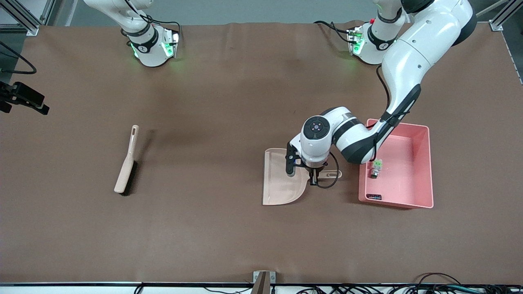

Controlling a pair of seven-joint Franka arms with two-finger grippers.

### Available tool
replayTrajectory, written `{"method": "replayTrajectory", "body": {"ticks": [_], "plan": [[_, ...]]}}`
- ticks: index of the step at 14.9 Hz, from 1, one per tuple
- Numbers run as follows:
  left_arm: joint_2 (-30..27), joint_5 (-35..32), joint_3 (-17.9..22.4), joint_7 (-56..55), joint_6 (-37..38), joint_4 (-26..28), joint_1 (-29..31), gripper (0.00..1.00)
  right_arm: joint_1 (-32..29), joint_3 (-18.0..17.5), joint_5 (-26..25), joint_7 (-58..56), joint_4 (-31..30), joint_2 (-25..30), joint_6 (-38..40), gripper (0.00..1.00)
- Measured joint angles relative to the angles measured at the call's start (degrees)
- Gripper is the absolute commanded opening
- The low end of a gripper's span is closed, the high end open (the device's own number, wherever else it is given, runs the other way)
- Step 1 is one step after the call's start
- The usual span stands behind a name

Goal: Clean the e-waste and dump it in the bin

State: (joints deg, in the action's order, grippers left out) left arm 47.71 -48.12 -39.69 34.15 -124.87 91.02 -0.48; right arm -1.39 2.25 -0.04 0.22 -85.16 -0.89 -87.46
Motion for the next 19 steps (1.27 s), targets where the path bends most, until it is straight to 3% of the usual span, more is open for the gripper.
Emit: {"method": "replayTrajectory", "body": {"ticks": [6,10,15,19], "plan": [[-1.9,4.5,-0.2,-5.8,1.9,-3.4,1.1,1.00,0.0,0.0,0.0,0.0,0.0,-0.1,0.0,1.00],[-7.7,9.7,0.0,-12.4,8.8,-8.4,2.9,1.00,0.0,0.0,0.0,0.0,0.0,-0.2,0.0,1.00],[-12.3,22.7,0.0,-13.1,10.8,-13.2,17.6,1.00,0.0,0.0,0.0,0.0,0.0,-0.2,0.0,1.00],[-19.5,26.6,-0.4,-29.4,15.9,-14.7,19.8,1.00,0.1,-0.2,-0.1,0.0,0.0,-0.2,-0.5,1.00]]}}
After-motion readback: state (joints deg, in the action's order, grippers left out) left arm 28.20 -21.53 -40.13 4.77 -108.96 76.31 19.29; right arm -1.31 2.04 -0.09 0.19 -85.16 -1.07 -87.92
